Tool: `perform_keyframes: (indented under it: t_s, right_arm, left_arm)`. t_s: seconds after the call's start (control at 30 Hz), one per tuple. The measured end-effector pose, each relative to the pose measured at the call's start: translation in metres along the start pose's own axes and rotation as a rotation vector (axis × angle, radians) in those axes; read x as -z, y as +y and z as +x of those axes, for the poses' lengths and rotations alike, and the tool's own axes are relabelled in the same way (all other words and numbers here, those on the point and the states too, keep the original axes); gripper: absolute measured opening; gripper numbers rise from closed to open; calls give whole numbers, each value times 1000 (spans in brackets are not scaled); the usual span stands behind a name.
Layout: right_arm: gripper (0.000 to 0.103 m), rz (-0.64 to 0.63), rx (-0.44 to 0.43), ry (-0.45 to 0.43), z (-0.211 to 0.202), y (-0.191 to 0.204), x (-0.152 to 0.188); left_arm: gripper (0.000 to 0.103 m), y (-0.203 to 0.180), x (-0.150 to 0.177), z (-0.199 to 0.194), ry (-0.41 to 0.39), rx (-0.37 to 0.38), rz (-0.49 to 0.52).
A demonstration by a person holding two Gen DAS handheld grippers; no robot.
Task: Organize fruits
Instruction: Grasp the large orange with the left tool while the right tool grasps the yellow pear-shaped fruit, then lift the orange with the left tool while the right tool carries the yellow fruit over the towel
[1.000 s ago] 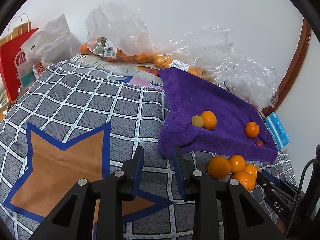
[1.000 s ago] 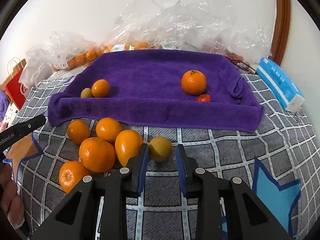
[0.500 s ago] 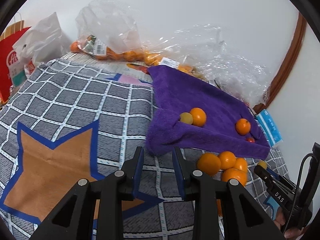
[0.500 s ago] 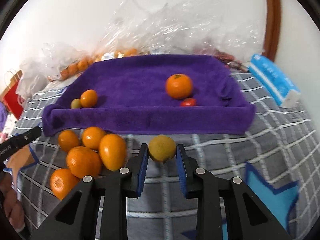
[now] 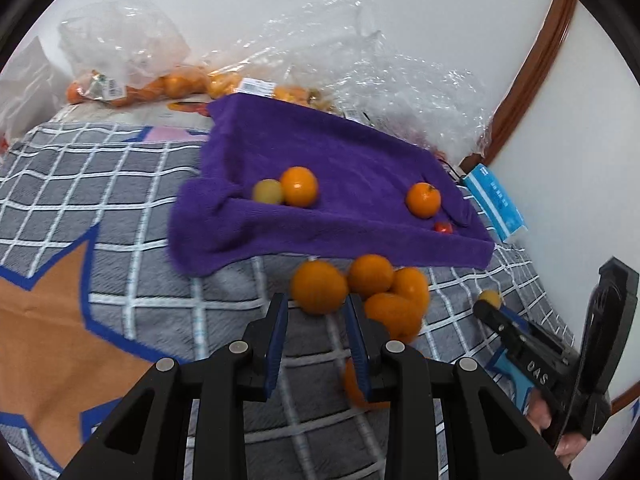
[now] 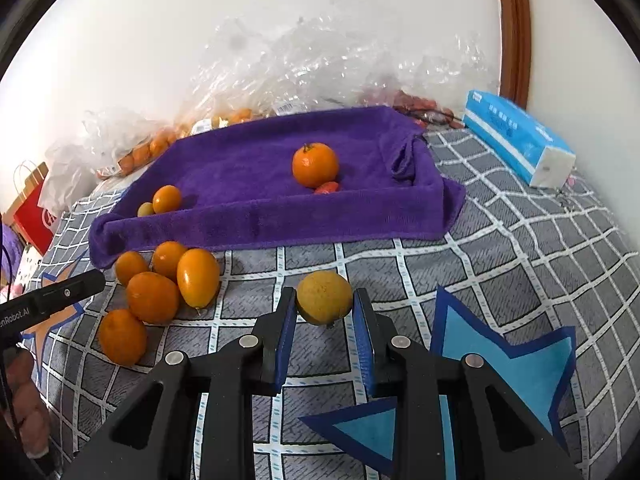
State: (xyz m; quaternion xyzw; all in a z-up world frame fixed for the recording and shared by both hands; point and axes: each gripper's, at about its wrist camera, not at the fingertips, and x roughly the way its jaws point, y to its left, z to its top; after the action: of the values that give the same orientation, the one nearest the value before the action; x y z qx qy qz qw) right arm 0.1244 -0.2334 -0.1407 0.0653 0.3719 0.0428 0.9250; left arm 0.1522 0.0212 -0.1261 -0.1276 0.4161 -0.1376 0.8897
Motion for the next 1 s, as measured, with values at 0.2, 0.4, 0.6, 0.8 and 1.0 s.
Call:
perform_keyframes:
  t_s: [0.2, 0.4, 0.6, 0.8, 1.0]
  right_arm:
    - [28, 18, -54, -14, -3, -4, 0]
    - [28, 30, -72, -4, -2, -6, 0]
    - [28, 45, -69, -5, -2, -8, -1]
    - [28, 33, -68, -3, -1, -5, -1]
    - [28, 16, -66, -2, -3, -4, -2]
  left_arm:
    - [29, -5, -7, 19, 44, -14, -13]
    - [33, -6, -9, 33, 62, -3, -25]
    - [32, -5, -6, 32, 53, 1, -33]
    - [32, 2, 1, 15, 19, -7, -53]
    - [32, 11, 15, 2, 25, 2, -86]
